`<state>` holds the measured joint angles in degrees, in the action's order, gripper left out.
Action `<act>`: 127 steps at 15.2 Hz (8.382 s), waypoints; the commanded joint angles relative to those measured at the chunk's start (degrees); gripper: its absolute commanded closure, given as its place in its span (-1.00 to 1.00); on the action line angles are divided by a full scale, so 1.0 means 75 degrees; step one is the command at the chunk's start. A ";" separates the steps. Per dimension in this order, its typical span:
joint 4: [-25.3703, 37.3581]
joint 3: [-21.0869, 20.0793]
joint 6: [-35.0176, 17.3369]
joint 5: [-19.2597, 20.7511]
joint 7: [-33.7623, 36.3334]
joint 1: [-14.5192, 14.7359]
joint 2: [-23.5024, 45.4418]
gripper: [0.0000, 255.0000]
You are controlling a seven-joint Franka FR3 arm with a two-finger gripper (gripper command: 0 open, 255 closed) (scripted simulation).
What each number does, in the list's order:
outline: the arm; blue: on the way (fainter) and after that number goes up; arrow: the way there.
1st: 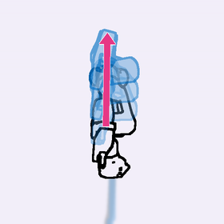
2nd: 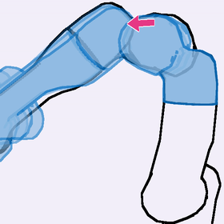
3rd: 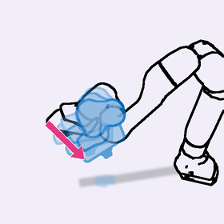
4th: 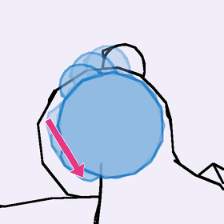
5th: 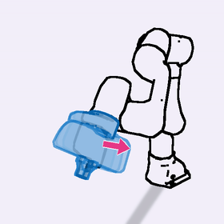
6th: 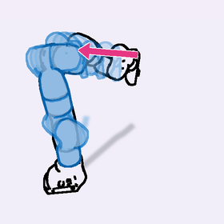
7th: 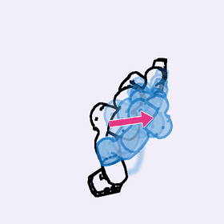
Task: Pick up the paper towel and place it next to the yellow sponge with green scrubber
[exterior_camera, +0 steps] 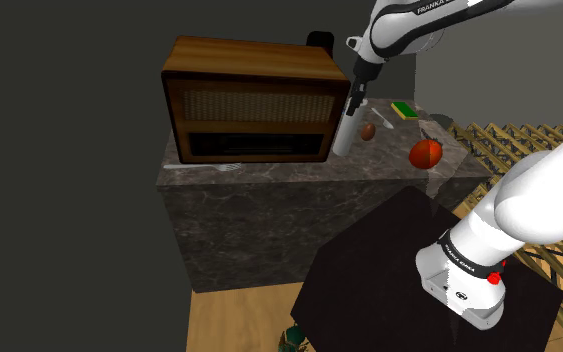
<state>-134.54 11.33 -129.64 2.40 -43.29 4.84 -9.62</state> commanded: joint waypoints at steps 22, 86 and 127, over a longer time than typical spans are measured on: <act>0.1101 -0.0075 0.1688 0.0078 0.0067 -0.0002 -0.0591 1.00; 0.4018 0.2858 0.3134 -0.0491 -0.4783 -0.1680 0.0962 1.00; 0.4218 0.3460 0.1751 -0.2036 -0.7043 -0.2786 0.3110 -1.00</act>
<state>-103.64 37.06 -117.77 -13.40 -96.41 -16.14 14.35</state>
